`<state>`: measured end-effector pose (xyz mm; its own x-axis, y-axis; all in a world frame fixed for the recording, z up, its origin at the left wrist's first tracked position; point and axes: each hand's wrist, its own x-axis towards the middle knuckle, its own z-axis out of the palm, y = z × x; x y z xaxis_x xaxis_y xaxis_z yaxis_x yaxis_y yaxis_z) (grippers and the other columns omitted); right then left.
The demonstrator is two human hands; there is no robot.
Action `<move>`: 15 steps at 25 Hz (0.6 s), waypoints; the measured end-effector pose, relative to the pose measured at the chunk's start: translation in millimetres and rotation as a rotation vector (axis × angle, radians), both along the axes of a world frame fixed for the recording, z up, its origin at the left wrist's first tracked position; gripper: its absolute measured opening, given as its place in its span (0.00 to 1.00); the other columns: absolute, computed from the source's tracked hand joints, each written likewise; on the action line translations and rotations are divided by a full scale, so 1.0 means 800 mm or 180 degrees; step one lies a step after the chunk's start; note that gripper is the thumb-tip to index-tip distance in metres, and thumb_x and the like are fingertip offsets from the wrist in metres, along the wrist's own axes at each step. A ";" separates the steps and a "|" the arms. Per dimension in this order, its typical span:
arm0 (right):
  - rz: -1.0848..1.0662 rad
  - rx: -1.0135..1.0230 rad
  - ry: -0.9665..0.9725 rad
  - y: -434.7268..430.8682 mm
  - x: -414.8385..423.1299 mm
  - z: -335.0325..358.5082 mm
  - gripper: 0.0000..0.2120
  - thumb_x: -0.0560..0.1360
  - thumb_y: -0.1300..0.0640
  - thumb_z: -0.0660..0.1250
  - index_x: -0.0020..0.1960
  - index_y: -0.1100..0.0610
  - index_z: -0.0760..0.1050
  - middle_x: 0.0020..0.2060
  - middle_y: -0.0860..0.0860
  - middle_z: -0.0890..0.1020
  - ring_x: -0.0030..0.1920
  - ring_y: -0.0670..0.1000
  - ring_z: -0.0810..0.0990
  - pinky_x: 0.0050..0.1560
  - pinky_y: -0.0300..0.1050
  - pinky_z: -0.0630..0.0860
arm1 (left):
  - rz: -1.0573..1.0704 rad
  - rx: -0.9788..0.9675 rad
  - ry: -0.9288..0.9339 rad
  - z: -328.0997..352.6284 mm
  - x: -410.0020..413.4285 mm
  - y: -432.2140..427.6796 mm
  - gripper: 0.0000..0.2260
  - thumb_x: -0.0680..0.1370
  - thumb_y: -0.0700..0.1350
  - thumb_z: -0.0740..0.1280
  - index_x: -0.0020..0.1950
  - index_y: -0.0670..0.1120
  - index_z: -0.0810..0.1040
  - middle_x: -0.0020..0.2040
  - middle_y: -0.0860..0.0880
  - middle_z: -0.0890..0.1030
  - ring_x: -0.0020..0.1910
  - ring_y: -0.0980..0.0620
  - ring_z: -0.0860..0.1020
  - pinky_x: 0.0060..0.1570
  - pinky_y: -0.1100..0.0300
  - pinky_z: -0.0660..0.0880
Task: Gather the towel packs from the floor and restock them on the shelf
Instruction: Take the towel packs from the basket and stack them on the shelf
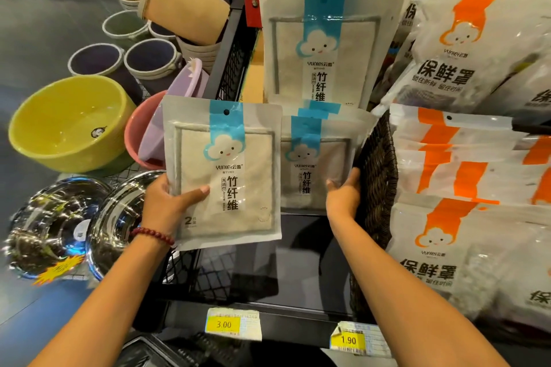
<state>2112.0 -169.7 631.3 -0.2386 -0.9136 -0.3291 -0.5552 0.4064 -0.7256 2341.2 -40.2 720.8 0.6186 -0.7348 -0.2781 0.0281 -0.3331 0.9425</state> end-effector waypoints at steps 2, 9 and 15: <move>0.0054 0.0037 0.0265 0.004 0.002 0.005 0.29 0.79 0.60 0.59 0.76 0.61 0.50 0.68 0.64 0.69 0.65 0.63 0.71 0.64 0.52 0.68 | 0.0008 0.0027 -0.0007 0.001 -0.001 0.001 0.13 0.68 0.32 0.72 0.43 0.47 0.72 0.41 0.51 0.78 0.35 0.56 0.79 0.29 0.70 0.76; 0.0387 -0.0231 -0.0063 0.049 -0.016 0.041 0.27 0.77 0.63 0.61 0.74 0.60 0.57 0.70 0.59 0.64 0.69 0.58 0.65 0.68 0.49 0.64 | -0.0090 -0.0017 0.0100 0.005 -0.006 0.009 0.13 0.68 0.33 0.72 0.44 0.47 0.72 0.43 0.50 0.79 0.40 0.53 0.79 0.35 0.63 0.78; 0.1840 -0.0355 0.0506 0.151 -0.052 0.067 0.14 0.78 0.55 0.61 0.63 0.57 0.73 0.59 0.52 0.76 0.59 0.52 0.75 0.56 0.43 0.71 | -0.0466 -0.0068 -0.0093 -0.011 -0.030 0.002 0.13 0.67 0.36 0.75 0.44 0.48 0.74 0.43 0.48 0.81 0.41 0.51 0.80 0.37 0.62 0.80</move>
